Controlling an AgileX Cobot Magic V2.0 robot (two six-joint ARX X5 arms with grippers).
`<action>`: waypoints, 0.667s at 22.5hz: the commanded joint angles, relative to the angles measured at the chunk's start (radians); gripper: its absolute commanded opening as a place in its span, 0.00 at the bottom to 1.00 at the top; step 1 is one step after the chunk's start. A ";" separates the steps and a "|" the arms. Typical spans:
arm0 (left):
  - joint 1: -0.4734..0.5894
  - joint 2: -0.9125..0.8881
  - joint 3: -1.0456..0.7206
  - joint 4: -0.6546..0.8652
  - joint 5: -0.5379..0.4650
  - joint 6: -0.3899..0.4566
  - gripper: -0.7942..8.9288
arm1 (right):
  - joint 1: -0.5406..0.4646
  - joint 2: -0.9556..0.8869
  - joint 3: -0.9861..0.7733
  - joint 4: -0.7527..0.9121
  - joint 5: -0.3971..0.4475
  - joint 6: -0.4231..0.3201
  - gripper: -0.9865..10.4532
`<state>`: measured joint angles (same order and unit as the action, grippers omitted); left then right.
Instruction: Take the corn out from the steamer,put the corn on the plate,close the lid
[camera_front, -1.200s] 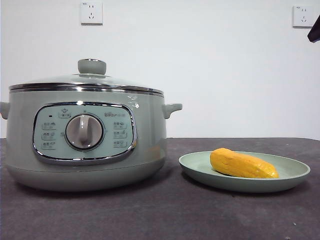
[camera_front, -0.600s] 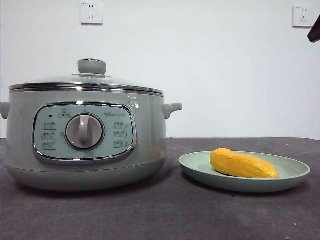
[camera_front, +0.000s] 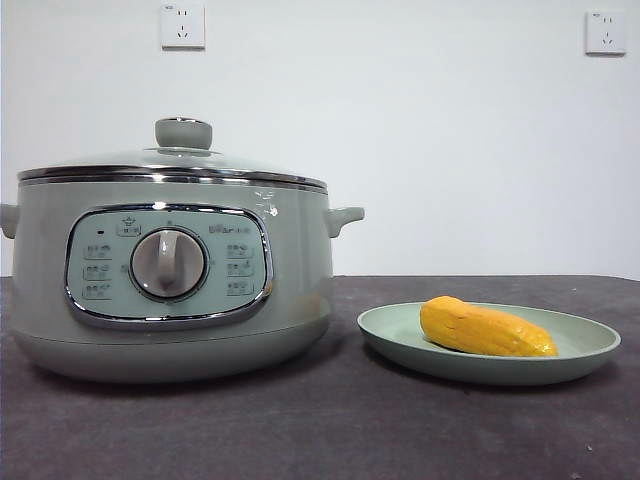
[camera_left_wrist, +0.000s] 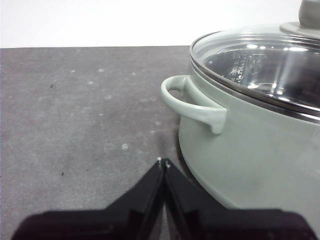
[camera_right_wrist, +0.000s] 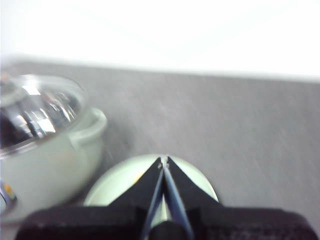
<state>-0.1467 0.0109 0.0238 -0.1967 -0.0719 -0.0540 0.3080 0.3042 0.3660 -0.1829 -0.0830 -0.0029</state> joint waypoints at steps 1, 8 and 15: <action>0.004 -0.002 -0.014 0.002 -0.003 -0.009 0.08 | -0.060 -0.120 -0.139 0.084 -0.042 -0.013 0.09; 0.004 -0.002 -0.014 0.002 -0.003 -0.009 0.08 | -0.104 -0.296 -0.336 0.079 -0.046 -0.013 0.09; 0.004 -0.002 -0.014 0.002 -0.003 -0.009 0.08 | -0.105 -0.303 -0.360 0.007 -0.042 0.007 0.09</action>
<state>-0.1467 0.0109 0.0238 -0.1963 -0.0719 -0.0555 0.2031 0.0051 0.0170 -0.1638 -0.1265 -0.0078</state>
